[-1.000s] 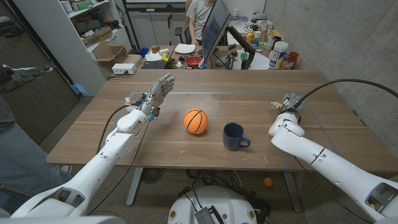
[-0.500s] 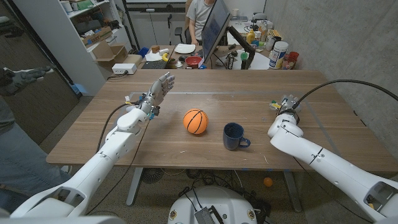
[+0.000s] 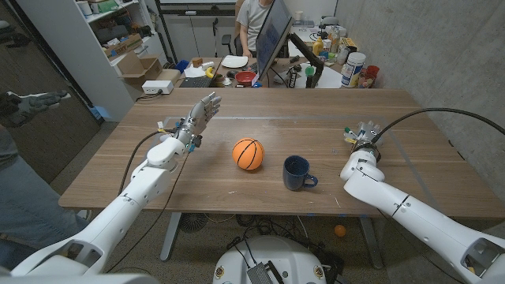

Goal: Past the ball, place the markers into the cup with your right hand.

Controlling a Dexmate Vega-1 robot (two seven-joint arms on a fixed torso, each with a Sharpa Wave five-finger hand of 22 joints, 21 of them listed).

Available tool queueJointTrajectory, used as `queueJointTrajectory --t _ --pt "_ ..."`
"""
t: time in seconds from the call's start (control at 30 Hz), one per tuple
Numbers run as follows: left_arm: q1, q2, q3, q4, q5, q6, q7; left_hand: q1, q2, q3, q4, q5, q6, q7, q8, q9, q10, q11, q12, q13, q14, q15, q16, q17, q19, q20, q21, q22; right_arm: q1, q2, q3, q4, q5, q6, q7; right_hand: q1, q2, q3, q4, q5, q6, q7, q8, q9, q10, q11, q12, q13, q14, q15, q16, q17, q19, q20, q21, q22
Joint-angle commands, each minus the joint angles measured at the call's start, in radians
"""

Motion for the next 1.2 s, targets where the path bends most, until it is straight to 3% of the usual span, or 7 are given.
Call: queueJointTrajectory --t 0.03,0.33,0.57,1.2 --pt "0.024 0.013 -0.008 -0.032 0.000 0.010 0.023 0.009 0.003 0.001 0.002 0.002 0.008 -0.001 0.009 0.004 0.009 -0.001 0.004 0.003 -0.006 0.003 0.004 0.005 -0.001 0.001 0.006 0.004 -0.024 0.010 0.034 0.033 -0.006 0.015 -0.014 0.013 0.003 0.007 0.001 0.009 0.010 -0.002 0.005 0.005 0.011 0.002 0.005 0.001 0.006 0.001 0.005 0.001 0.007 0.001 0.006 0.003" --pt "0.016 0.020 -0.002 -0.036 0.002 0.021 0.016 0.009 0.003 0.001 0.002 0.002 0.008 -0.002 0.008 0.004 0.009 -0.003 0.004 0.003 -0.006 0.002 0.004 0.005 -0.002 0.001 0.006 0.004 -0.046 -0.003 0.063 0.020 0.007 -0.001 -0.007 0.019 0.004 0.010 0.000 0.010 0.013 -0.005 0.005 0.005 0.015 0.000 0.005 0.002 0.014 -0.001 0.007 0.001 0.014 0.000 0.008 0.003" --pt "0.004 0.016 0.003 -0.027 0.000 0.024 0.007 0.010 0.003 0.001 0.002 0.002 0.008 -0.002 0.008 0.004 0.009 -0.001 0.004 0.003 -0.006 0.002 0.004 0.005 -0.002 0.001 0.006 0.004 -0.037 -0.004 0.043 0.021 -0.013 -0.046 -0.009 0.024 0.004 0.012 0.000 0.010 0.018 -0.006 0.004 0.006 0.025 -0.003 0.007 0.002 0.022 -0.002 0.008 0.001 0.022 0.001 0.009 0.003" --pt "0.002 0.014 0.005 -0.026 0.002 0.031 0.016 0.010 0.004 0.001 0.002 0.002 0.009 -0.001 0.007 0.004 0.009 -0.002 0.003 0.003 -0.007 0.002 0.004 0.005 -0.002 0.002 0.007 0.004 -0.042 0.029 0.047 0.096 -0.016 0.011 -0.050 0.036 0.003 0.016 0.001 0.010 0.050 -0.027 0.011 0.008 0.048 -0.006 0.011 0.003 0.045 -0.010 0.013 0.000 0.041 0.000 0.012 0.003"
